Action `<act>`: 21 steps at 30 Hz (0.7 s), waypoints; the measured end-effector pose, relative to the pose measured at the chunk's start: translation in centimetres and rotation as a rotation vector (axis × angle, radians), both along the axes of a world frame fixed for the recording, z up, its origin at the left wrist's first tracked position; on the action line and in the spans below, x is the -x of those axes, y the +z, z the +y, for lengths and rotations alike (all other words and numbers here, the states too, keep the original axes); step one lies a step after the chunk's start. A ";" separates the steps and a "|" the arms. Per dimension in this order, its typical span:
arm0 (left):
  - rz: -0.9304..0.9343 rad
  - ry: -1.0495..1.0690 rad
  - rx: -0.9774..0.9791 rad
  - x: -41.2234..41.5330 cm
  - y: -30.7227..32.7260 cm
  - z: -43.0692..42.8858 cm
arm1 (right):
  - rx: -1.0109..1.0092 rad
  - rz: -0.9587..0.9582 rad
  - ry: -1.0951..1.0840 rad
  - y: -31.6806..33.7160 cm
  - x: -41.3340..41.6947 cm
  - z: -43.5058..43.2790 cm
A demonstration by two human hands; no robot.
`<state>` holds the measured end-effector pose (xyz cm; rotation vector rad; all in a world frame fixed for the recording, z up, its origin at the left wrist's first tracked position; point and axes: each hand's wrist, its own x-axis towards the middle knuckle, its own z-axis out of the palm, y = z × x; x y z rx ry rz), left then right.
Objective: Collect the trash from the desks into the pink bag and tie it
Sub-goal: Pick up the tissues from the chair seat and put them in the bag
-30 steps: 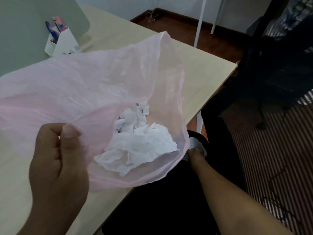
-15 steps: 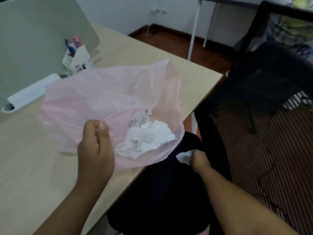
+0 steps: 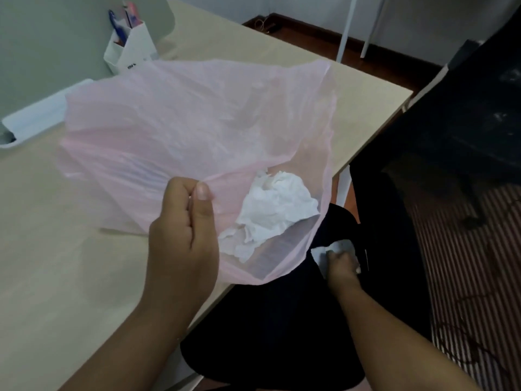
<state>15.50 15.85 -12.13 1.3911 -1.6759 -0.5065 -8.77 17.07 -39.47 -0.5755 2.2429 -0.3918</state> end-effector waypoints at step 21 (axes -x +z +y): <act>0.014 0.037 -0.090 -3.0 7.4 1.3 | 1.134 -0.106 -0.050 32.5 -8.9 1.0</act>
